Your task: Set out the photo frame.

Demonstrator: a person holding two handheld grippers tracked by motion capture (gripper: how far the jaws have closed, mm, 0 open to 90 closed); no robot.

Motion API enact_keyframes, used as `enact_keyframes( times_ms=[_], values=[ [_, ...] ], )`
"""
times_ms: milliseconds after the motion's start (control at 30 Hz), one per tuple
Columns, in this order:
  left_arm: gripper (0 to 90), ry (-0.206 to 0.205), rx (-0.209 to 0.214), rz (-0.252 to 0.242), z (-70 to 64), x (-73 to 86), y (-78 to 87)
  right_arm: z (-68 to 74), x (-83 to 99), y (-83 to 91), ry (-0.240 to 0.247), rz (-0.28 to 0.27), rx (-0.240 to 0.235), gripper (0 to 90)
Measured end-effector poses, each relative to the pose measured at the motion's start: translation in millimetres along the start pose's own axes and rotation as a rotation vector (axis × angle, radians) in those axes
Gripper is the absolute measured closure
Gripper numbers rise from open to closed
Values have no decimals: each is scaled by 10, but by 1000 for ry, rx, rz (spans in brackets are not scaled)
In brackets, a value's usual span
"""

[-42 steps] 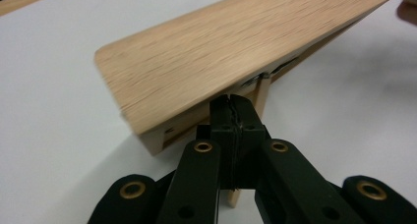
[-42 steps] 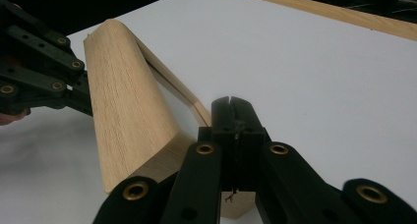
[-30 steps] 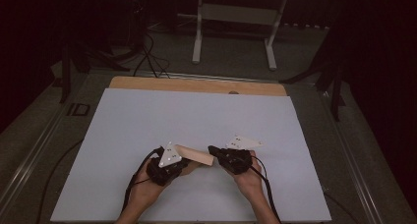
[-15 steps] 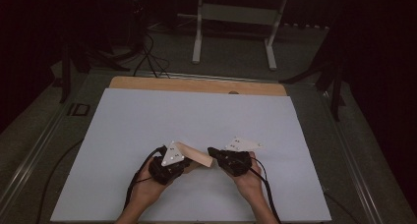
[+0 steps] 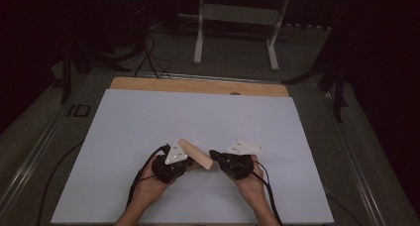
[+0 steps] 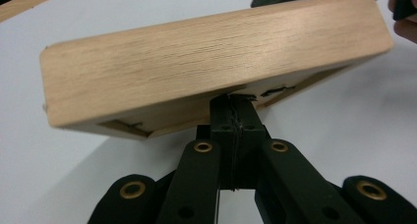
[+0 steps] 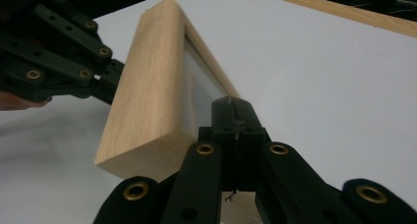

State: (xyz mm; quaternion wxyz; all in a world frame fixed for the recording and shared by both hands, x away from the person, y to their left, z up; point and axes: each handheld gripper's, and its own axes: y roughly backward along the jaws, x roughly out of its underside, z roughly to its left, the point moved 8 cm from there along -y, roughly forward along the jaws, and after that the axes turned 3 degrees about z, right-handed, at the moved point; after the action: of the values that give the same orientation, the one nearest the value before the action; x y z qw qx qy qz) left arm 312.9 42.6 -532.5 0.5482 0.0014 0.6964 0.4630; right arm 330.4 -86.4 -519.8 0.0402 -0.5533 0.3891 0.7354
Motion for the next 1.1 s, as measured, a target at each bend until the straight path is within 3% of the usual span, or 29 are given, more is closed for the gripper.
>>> enact_keyframes(
  times_ms=[500,633,1100],
  values=[
    [894,6,-22,-9,111,-78,-138,116,22,-34,35,19,-44,898],
    [895,26,-13,-18,151,-87,-174,155,21,-62,73,32,-16,897],
    [892,10,-14,-6,171,-204,-271,28,-4,4,34,16,12,886]
  ],
)
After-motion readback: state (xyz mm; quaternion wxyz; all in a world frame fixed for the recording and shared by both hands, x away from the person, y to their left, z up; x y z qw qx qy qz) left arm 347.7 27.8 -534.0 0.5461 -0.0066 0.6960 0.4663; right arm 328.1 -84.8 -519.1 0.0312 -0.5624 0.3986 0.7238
